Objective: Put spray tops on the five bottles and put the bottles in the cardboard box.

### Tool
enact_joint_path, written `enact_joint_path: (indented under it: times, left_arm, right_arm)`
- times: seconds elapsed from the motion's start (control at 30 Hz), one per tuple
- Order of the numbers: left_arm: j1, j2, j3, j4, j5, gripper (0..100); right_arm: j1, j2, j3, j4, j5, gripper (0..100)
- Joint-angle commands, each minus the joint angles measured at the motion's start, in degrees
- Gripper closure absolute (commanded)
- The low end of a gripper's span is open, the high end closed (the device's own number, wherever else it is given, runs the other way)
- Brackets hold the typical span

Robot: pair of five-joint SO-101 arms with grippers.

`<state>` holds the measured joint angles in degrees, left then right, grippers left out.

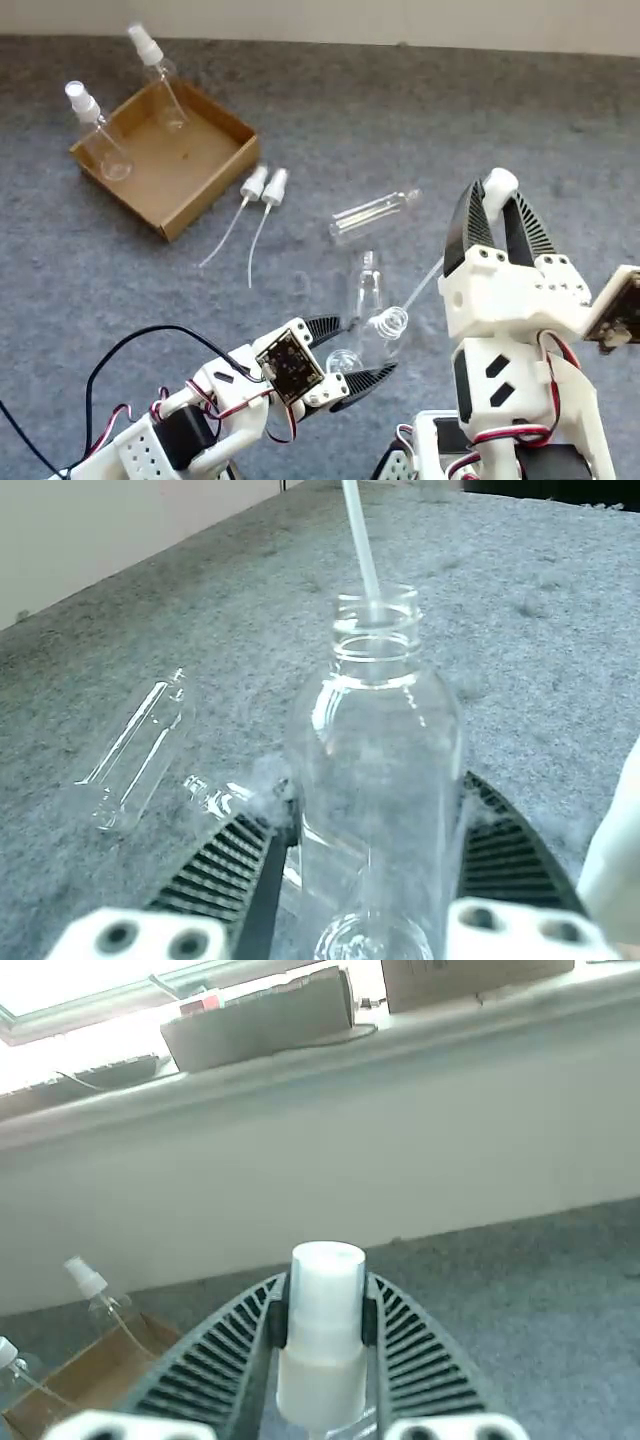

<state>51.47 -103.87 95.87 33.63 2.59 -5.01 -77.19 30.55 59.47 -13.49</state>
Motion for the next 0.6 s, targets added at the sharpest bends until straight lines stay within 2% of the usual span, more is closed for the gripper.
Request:
enact_joint_path:
  times: [0.0,0.27,0.57]
  left_arm:
    - [-1.36,-0.66,1.19,-0.44,0.26,88]
    - [-6.02,-0.66,1.19,-1.93,0.53,88]
    - [-6.73,-0.66,1.19,-2.20,0.62,88]
  right_arm:
    - [-0.92,-0.31,1.45,2.77,0.62,92.7]
    - [-11.21,-0.31,1.54,9.45,0.62,92.7]
    - [-15.96,-0.31,2.24,17.45,0.62,92.6]
